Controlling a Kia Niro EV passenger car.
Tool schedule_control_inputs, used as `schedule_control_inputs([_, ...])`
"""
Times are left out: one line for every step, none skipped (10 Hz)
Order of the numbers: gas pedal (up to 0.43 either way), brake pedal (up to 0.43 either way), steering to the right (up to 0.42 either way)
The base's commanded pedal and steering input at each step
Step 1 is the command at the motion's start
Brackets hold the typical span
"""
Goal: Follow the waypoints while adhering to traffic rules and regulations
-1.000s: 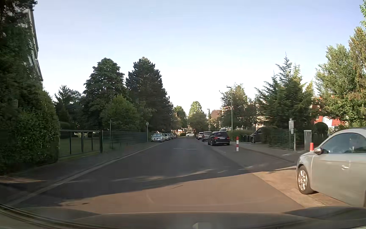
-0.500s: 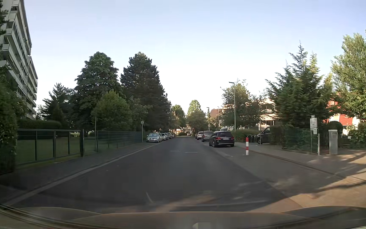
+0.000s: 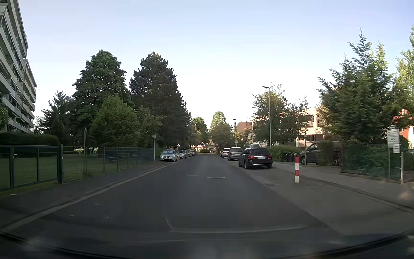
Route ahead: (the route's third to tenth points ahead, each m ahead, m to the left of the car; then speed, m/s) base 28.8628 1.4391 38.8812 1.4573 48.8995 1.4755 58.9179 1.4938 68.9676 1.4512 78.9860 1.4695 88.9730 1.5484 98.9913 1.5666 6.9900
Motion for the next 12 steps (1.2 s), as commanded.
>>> schedule_control_inputs([0.118, 0.000, 0.009])
schedule_control_inputs([0.118, 0.000, 0.008])
schedule_control_inputs([0.118, 0.000, 0.008])
schedule_control_inputs([0.118, 0.000, 0.008])
schedule_control_inputs([0.118, 0.000, 0.008])
schedule_control_inputs([0.118, 0.000, 0.008])
schedule_control_inputs([0.118, 0.000, 0.008])
schedule_control_inputs([0.118, 0.000, 0.006])
schedule_control_inputs([0.118, 0.000, 0.004])
schedule_control_inputs([0.118, 0.000, 0.001])
schedule_control_inputs([0.118, 0.000, 0.000])
schedule_control_inputs([0.118, 0.000, -0.002])
